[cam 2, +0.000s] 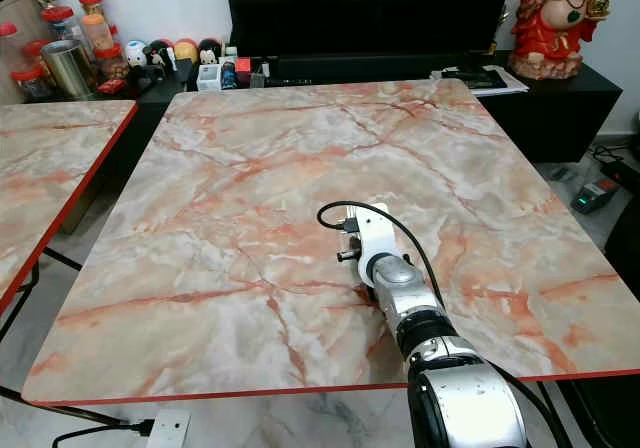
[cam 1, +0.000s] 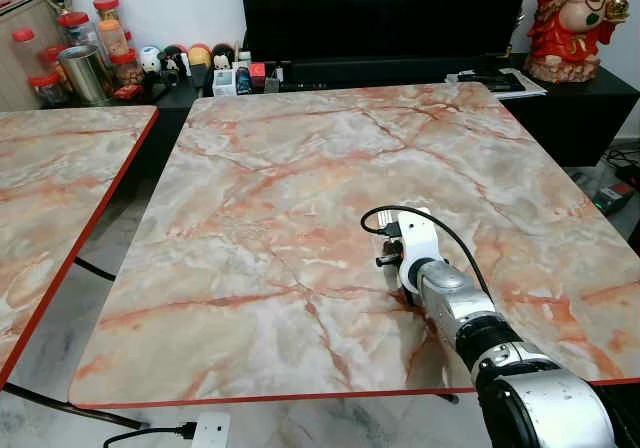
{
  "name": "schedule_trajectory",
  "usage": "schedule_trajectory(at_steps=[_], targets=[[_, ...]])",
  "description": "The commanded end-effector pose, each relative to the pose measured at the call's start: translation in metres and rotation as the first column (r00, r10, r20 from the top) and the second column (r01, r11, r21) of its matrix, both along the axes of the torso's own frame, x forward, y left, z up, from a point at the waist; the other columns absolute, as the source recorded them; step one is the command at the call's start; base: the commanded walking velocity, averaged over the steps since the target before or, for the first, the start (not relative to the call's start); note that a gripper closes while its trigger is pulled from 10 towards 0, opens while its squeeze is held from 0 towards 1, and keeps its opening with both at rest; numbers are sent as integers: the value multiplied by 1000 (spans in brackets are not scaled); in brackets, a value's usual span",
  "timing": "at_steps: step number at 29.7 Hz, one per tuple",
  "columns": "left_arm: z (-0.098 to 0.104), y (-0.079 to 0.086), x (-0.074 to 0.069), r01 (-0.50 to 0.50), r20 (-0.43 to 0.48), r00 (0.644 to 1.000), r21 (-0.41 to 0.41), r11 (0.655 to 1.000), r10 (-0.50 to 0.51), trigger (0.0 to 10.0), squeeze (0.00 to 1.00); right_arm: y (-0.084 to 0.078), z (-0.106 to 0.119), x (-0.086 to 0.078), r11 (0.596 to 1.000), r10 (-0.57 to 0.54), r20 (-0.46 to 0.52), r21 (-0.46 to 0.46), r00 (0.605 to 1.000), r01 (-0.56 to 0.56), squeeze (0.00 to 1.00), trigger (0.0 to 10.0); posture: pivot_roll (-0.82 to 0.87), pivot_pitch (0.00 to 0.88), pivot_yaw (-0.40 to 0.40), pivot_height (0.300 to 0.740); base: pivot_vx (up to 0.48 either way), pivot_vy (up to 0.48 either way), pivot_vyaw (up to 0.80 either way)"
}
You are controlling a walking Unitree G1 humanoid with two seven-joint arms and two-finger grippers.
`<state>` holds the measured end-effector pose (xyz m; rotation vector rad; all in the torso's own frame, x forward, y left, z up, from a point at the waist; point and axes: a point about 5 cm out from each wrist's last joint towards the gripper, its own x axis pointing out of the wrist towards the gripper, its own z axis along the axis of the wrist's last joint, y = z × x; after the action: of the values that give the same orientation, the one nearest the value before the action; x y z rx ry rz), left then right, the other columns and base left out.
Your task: Setting the table
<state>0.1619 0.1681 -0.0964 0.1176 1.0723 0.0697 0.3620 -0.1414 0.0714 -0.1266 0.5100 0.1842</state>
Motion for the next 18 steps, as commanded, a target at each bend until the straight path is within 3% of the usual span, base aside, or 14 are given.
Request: schedule_trajectory(at_steps=[1, 8, 13, 14, 18], targets=[[-5, 1, -11, -4, -54, 999, -6, 1000, 4, 10000, 0, 2, 1, 0, 1000, 9, 15, 1, 1000, -9, 0, 0, -29, 0, 39, 740, 0, 0, 0], [-5, 0, -11, -2, -53, 999, -4, 1000, 2, 10000, 0, 2, 5, 2, 1000, 13, 34, 1, 999, -13, 0, 0, -32, 0, 39, 740, 0, 0, 0], [-5, 0, -12, -13, -49, 999, 3, 1000, 13, 10000, 0, 3, 11, 4, 1000, 11, 107, 17, 994, -12, 0, 0, -28, 0, 36, 740, 0, 0, 0], [-5, 0, -12, -16, -51, 999, 6, 1000, 17, 10000, 0, 0, 17, 6, 999, -23, 168, 43, 985, 16, 0, 10000, -28, 0, 37, 740, 0, 0, 0], [-6, 1, -14, -14, -66, 998, 14, 1000, 15, 10000, 0, -3, 27, 7, 995, -61, 261, 87, 963, 39, 0, 10000, -35, 0, 46, 740, 0, 0, 0]])
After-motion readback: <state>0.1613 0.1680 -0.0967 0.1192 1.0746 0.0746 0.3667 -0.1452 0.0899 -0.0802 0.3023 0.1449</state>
